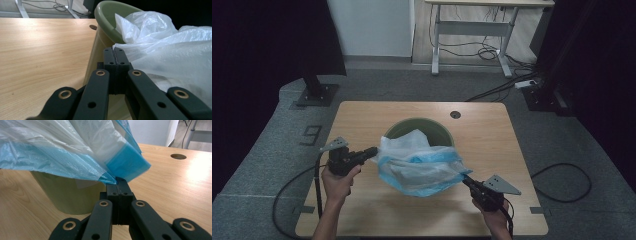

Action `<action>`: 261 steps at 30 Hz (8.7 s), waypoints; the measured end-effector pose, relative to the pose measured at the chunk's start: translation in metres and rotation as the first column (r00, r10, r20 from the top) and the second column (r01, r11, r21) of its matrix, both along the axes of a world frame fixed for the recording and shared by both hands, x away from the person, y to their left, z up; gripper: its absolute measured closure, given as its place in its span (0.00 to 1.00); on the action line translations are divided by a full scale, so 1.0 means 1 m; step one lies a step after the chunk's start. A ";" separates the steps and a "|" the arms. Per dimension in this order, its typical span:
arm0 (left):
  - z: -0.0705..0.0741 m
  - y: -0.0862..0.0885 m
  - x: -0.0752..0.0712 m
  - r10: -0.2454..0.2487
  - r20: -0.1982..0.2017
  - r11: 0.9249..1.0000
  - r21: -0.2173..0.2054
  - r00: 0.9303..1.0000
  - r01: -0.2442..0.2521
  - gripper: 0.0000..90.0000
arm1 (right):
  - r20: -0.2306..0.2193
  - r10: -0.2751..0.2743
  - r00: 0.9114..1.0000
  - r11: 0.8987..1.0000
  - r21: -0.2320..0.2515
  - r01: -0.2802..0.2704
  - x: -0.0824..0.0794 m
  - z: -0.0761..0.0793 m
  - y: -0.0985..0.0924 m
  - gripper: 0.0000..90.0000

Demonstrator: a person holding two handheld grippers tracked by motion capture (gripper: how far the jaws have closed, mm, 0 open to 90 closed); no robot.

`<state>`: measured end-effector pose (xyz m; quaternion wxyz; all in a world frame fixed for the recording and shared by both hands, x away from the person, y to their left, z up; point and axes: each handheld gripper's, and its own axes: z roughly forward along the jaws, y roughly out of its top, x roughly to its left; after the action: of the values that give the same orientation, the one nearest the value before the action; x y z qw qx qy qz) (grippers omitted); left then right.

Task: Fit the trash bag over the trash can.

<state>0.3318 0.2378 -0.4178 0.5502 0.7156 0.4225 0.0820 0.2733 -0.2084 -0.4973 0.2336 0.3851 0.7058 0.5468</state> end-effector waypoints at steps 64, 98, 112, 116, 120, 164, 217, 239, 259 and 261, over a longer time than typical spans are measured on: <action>0.055 -0.064 -0.071 -0.151 0.095 0.969 0.209 0.984 0.129 0.58 | 0.016 -0.011 1.000 1.000 -0.005 0.011 -0.007 0.012 -0.010 0.99; 0.005 0.000 -0.039 -0.037 0.007 0.997 0.069 0.999 0.037 0.98 | 0.017 0.065 0.998 0.997 -0.037 -0.064 -0.038 0.006 -0.005 0.85; 0.003 0.002 -0.039 -0.038 0.006 0.996 0.075 0.999 0.037 0.98 | 0.119 0.017 0.993 1.000 -0.009 -0.016 -0.061 0.072 -0.050 0.52; 0.003 0.002 -0.038 -0.039 0.008 0.996 0.077 0.999 0.038 0.98 | 0.091 0.020 0.996 1.000 -0.018 -0.018 -0.025 0.077 -0.049 0.52; 0.004 0.001 -0.037 -0.041 0.009 0.996 0.079 0.999 0.040 0.98 | 0.068 0.079 0.995 0.997 -0.027 -0.077 0.006 0.076 -0.033 0.52; 0.035 0.008 0.011 -0.039 -0.009 0.992 0.116 0.999 0.040 0.97 | 0.171 0.143 0.975 0.982 -0.151 -0.117 0.113 0.112 0.014 0.96; -0.019 -0.018 0.096 0.005 -0.277 0.995 0.102 0.961 0.024 0.97 | -0.234 0.050 0.971 0.980 -0.175 -0.093 0.208 0.045 0.069 0.98; -0.044 -0.015 0.086 0.020 -0.316 0.988 0.149 0.949 0.029 0.98 | -0.355 0.018 0.935 0.976 -0.195 -0.092 0.196 0.016 0.054 0.99; -0.043 -0.010 0.073 0.011 -0.288 0.992 0.124 0.958 0.026 0.97 | -0.193 0.035 0.981 0.999 0.036 -0.028 0.105 0.067 -0.006 0.64; -0.043 -0.009 0.073 0.012 -0.286 0.992 0.123 0.958 0.024 0.97 | -0.182 0.081 0.980 0.996 0.056 -0.072 0.089 0.070 -0.005 0.61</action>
<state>0.4043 0.2286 -0.4605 0.4378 0.7541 0.4895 0.0026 0.3624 -0.2139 -0.4269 0.1365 0.4124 0.7249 0.5347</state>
